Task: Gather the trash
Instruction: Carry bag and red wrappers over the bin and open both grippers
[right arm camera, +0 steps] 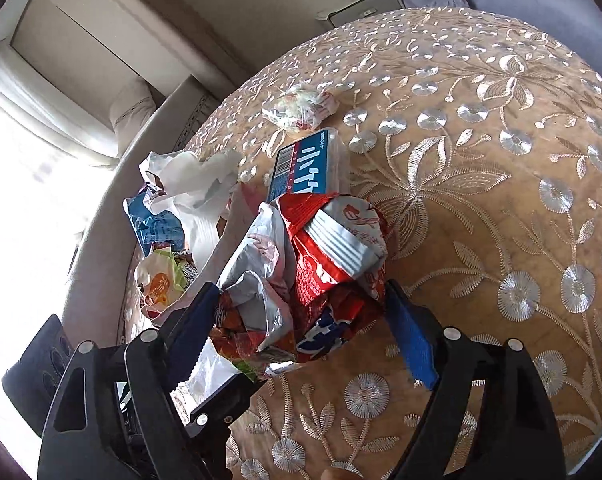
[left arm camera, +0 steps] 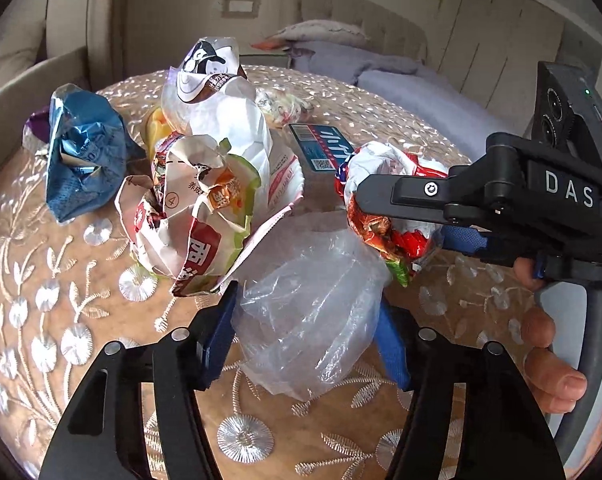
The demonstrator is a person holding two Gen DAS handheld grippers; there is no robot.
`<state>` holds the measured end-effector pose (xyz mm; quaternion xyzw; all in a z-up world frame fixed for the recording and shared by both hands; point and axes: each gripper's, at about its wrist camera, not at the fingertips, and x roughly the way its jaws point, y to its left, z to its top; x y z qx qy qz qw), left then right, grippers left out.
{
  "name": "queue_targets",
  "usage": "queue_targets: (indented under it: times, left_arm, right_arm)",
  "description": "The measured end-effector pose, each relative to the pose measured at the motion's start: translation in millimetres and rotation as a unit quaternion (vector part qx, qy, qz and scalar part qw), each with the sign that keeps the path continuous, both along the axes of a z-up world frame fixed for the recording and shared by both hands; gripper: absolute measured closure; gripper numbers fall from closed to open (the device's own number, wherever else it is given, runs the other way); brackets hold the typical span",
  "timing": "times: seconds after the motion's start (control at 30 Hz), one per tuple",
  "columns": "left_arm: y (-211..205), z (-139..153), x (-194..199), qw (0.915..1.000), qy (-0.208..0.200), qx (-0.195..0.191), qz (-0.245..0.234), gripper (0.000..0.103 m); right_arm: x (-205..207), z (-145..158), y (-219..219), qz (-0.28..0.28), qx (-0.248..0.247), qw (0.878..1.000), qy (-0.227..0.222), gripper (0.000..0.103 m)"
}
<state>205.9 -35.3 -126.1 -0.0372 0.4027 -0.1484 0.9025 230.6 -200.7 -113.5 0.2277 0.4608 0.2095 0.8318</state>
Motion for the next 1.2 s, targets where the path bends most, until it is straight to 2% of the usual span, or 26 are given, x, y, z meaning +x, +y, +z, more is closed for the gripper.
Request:
queue_targets:
  times: [0.2, 0.4, 0.6, 0.8, 1.03, 1.2]
  left_arm:
    - [8.4, 10.9, -24.8, 0.9992, -0.021, -0.033, 0.004, 0.05]
    - [-0.6, 34.1, -62.7, 0.9972, -0.062, -0.042, -0.006, 0.049]
    - [-22.3, 49.4, -88.3, 0.9941, -0.095, -0.04, -0.033, 0.049]
    - [-55.2, 51.6, -108.6, 0.9901, -0.103, -0.058, -0.075, 0.049]
    - [-102.6, 51.0, -119.3, 0.9841, -0.104, -0.063, -0.13, 0.049]
    - [-140.2, 44.1, -127.0, 0.9786, -0.091, -0.054, -0.176, 0.049]
  right_arm:
    - [-30.9, 15.9, -25.5, -0.025, -0.001, 0.999, -0.034, 0.027]
    - [-74.8, 42.4, -52.8, -0.053, -0.038, 0.993, -0.097, 0.027]
    - [-130.7, 65.1, -74.1, -0.087, -0.118, 0.971, -0.187, 0.026]
    - [-179.7, 70.6, -99.5, -0.105, -0.174, 0.948, -0.245, 0.025]
    - [-218.1, 53.6, -130.7, -0.123, -0.235, 0.934, -0.241, 0.025]
    - [-242.3, 36.5, -156.9, -0.14, -0.254, 0.932, -0.218, 0.025]
